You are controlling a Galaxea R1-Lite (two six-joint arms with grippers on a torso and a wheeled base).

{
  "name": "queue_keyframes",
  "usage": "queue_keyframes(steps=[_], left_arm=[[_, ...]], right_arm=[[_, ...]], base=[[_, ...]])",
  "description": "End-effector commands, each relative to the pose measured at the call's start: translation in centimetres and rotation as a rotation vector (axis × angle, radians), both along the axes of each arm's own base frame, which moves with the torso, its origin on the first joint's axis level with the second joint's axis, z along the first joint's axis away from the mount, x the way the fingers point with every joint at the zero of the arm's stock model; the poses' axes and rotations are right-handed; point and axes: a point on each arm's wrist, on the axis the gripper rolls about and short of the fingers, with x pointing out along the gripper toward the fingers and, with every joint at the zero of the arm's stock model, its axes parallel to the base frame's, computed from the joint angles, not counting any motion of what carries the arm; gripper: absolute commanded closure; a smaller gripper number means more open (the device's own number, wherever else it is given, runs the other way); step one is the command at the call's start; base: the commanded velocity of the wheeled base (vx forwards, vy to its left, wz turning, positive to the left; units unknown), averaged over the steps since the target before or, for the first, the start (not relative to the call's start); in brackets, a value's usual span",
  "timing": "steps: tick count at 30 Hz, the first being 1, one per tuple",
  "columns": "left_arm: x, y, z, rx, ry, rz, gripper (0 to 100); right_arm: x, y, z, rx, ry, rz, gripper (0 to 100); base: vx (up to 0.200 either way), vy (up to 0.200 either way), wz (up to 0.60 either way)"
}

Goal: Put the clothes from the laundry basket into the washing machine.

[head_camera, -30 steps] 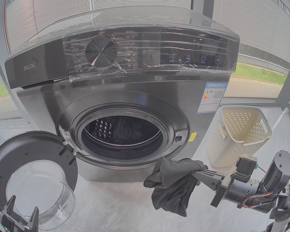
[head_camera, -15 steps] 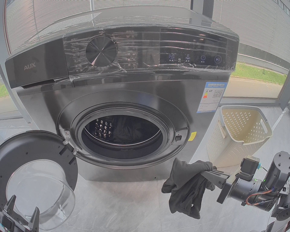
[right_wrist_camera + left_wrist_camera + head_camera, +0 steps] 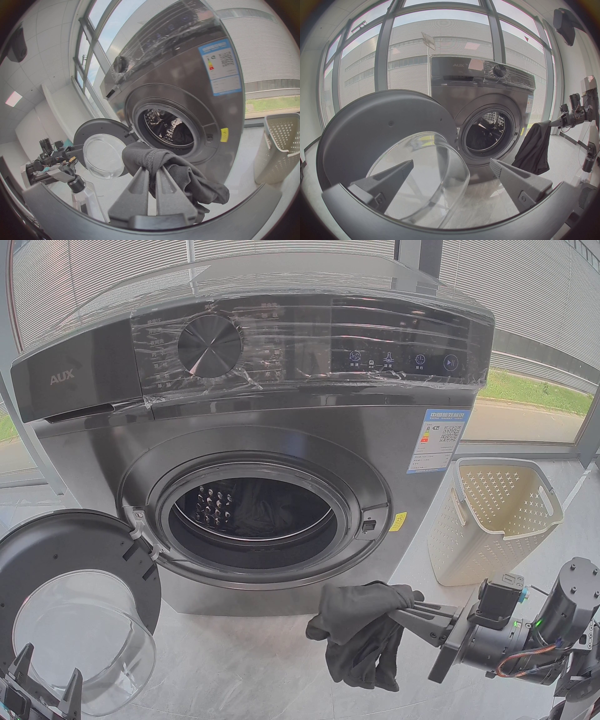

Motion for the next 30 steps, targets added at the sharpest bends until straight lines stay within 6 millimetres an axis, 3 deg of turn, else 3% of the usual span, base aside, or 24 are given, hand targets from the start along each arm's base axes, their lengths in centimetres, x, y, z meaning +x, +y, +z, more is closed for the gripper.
queue_keyframes(steps=[1, 5, 6, 7, 8, 10, 13, 18, 30], left_arm=[[0.0, 0.0, -0.5, -0.002, 0.0, -0.004, 0], [-0.2, 0.0, 0.3, -0.014, -0.043, -0.009, 0], [-0.7, -0.1, 2.2, -0.018, -0.119, -0.03, 0], [-0.7, -0.1, 2.2, -0.018, -0.119, -0.03, 0], [-1.4, -0.3, 6.2, -0.023, -0.187, -0.086, 0], [-1.5, -0.3, 7.5, -0.021, -0.157, -0.146, 0], [-1.1, -0.4, 6.2, -0.028, -0.03, -0.251, 0], [0.2, -0.8, 4.4, -0.05, 0.128, -0.419, 0], [4.0, -1.3, 6.7, -0.068, 0.202, -0.624, 0]], right_arm=[[0.1, 1.9, 0.8, 0.027, -0.02, 0.052, 100], [0.6, 3.4, 1.1, 0.044, -0.026, 0.083, 100], [0.6, 3.8, 0.8, 0.038, -0.019, 0.092, 100], [0.6, 3.8, 0.8, 0.038, -0.019, 0.092, 100], [0.6, 4.3, 0.6, 0.036, -0.019, 0.105, 100], [0.6, 4.9, 0.9, 0.067, -0.047, 0.116, 100], [0.7, 6.0, 2.2, 0.131, -0.094, 0.125, 100], [1.2, 7.0, 2.5, 0.146, -0.105, 0.13, 100], [2.2, 9.2, 3.6, 0.19, -0.132, 0.14, 100]], base=[[0.0, 0.0, 0.0], [0.0, 0.0, 0.0], [0.0, 0.0, 0.0], [0.0, 0.0, 0.0], [0.0, 0.0, 0.0], [0.0, 0.0, 0.0], [0.0, 0.0, 0.0], [0.0, 0.0, 0.0], [0.0, 0.0, 0.0]])
